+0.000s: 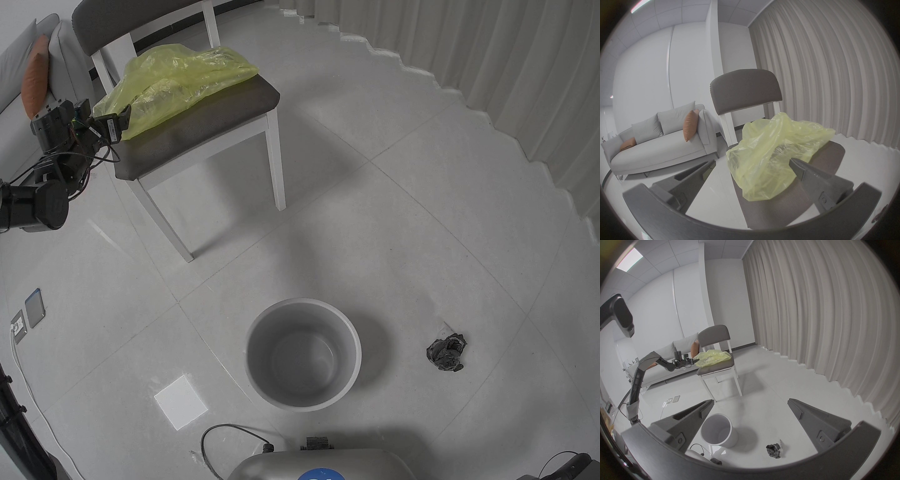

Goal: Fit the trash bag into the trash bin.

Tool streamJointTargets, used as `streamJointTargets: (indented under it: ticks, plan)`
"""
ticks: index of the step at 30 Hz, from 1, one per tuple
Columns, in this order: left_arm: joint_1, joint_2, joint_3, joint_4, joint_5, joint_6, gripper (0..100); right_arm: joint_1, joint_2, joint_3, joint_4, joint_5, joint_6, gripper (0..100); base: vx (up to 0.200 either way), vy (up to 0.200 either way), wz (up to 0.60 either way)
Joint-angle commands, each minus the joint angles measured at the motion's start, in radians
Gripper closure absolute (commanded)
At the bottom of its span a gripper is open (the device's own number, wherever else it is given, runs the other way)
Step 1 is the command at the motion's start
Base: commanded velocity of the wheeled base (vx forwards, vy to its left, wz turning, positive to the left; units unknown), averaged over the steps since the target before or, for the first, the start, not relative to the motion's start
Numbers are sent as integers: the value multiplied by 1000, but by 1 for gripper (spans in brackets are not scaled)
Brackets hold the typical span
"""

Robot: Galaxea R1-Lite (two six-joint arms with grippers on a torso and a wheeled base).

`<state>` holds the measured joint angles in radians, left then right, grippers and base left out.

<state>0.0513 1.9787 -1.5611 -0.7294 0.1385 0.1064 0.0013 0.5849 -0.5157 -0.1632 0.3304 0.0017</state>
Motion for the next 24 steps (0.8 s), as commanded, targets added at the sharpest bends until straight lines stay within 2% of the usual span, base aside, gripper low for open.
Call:
streamJointTargets:
  ticks: [1, 9, 10, 16, 21, 24]
  plan:
    - [9, 51, -31, -2, 4, -4, 0, -9, -31, 3, -2, 9, 0, 0, 0, 0, 0]
    - [30, 71, -56, -7, -5, -8, 0, -9, -31, 5, -2, 9, 0, 0, 0, 0, 0]
    - [32, 81, -68, -7, -5, -14, 100, -9, -31, 5, -2, 9, 1, 0, 0, 0, 0]
    - [38, 124, -140, -7, -23, -59, 100, -9, -31, 5, -2, 9, 3, 0, 0, 0, 0]
    - [44, 129, -131, -38, -45, -114, 100, -9, -20, -15, -4, 10, 8, 0, 0, 0, 0]
    - [45, 114, -117, -44, -46, -116, 100, -9, -11, -32, -6, 10, 8, 0, 0, 0, 0]
